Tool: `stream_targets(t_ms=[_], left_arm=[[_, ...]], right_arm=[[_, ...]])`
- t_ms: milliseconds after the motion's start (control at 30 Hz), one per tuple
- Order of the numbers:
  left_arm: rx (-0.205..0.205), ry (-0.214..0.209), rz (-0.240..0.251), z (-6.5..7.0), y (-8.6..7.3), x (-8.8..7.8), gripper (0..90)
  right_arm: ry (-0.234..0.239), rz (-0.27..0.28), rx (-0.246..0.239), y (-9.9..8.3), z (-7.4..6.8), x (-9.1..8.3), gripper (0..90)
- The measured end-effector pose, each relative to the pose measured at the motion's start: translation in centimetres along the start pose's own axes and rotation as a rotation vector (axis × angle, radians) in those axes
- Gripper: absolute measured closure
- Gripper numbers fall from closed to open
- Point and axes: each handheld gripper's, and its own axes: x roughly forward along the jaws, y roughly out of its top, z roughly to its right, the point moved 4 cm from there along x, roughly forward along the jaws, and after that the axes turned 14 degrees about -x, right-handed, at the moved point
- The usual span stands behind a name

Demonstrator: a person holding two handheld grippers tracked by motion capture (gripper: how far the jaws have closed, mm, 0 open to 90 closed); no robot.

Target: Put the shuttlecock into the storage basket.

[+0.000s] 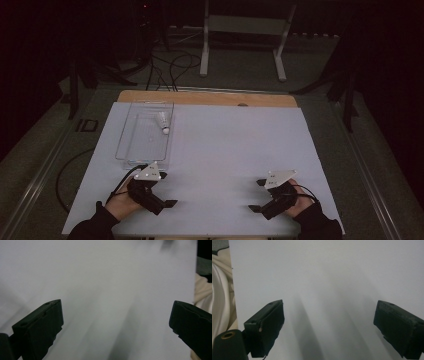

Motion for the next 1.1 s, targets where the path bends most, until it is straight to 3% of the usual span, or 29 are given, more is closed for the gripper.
stream_targets(t_ms=[167, 267, 733, 867, 1000, 1100], left_arm=[[-0.022, 0.008, 0.026, -0.8, -0.7, -0.7, 0.0], [-0.027, -0.008, 0.049, -1.2, -1.2, -1.1, 0.0], [-0.041, 0.007, 0.074, -2.3, -2.8, -1.7, 0.0], [-0.041, 0.016, 0.087, -2.3, -2.7, -1.8, 0.0], [-0.011, 0.025, 0.108, -2.3, -2.7, -1.8, 0.0], [-0.019, 0.019, 0.104, -2.5, -2.8, -1.8, 0.0]], right_arm=[[-0.002, 0.000, 0.007, -0.2, 0.0, 0.0, 9.7], [-0.005, 0.008, 0.010, -0.2, 0.0, 0.0, 9.7], [-0.024, 0.038, 0.026, -0.8, 0.1, 0.3, 9.7], [-0.030, 0.035, 0.026, -1.0, 0.1, 0.4, 9.7], [-0.039, 0.032, 0.021, -1.1, 0.2, 0.5, 9.7], [-0.043, 0.036, 0.024, -1.2, 0.2, 0.4, 9.7]])
